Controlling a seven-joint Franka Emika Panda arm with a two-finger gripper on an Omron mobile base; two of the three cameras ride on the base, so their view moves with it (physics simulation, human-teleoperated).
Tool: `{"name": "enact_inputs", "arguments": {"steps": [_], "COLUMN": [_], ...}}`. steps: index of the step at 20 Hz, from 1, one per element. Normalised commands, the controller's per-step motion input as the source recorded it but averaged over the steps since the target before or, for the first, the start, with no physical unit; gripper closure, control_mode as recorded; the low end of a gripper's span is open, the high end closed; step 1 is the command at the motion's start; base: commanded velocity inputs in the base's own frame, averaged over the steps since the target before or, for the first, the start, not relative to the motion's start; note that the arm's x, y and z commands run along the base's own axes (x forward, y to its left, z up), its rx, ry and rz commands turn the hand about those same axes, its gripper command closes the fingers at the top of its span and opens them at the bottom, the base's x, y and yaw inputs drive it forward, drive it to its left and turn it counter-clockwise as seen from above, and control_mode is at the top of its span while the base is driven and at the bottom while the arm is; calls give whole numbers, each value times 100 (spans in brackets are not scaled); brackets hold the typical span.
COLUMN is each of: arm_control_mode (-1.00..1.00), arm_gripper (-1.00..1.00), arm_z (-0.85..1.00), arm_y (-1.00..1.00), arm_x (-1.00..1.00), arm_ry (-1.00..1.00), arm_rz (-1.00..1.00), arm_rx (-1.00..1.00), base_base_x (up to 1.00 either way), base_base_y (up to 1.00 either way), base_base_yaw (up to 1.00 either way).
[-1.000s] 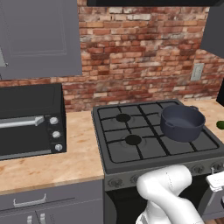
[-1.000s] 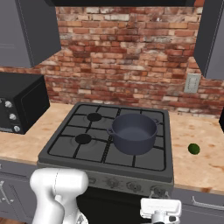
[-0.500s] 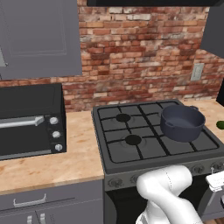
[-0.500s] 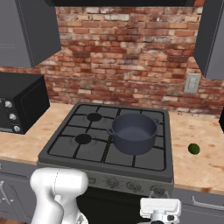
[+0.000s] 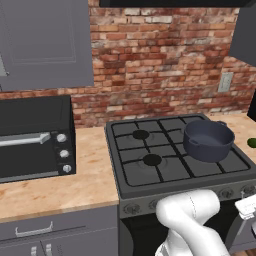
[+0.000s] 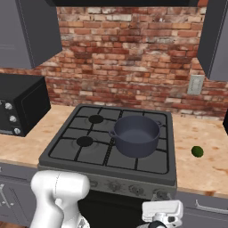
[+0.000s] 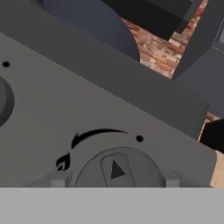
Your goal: Turn on the burner for the pot on the stove. Wait thirty seconds for the pot to heat up. Then add the lime to the pot.
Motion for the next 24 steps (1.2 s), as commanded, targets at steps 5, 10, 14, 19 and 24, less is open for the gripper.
{"name": "enact_inputs", "arguments": {"steps": [5,10,14,19,24], "arm_control_mode": [-100,-100,-100,-100,-100], "arm_gripper": [100,100,100,-100,-100], "arm_z": [2,44,100,85,88], "arm_y": [7,-8,-36,-40,-47], "arm_x": [-44,-29,-13,-33,-82], "arm_ry": [-56,-46,-29,-25,-20], "arm_rz": [23,22,14,8,0], "arm_rx": [-62,-52,-38,-30,-11], "base_base_x": [0,0,0,0,0], "base_base_y": [0,0,0,0,0], "base_base_yaw": [0,0,0,0,0]}}
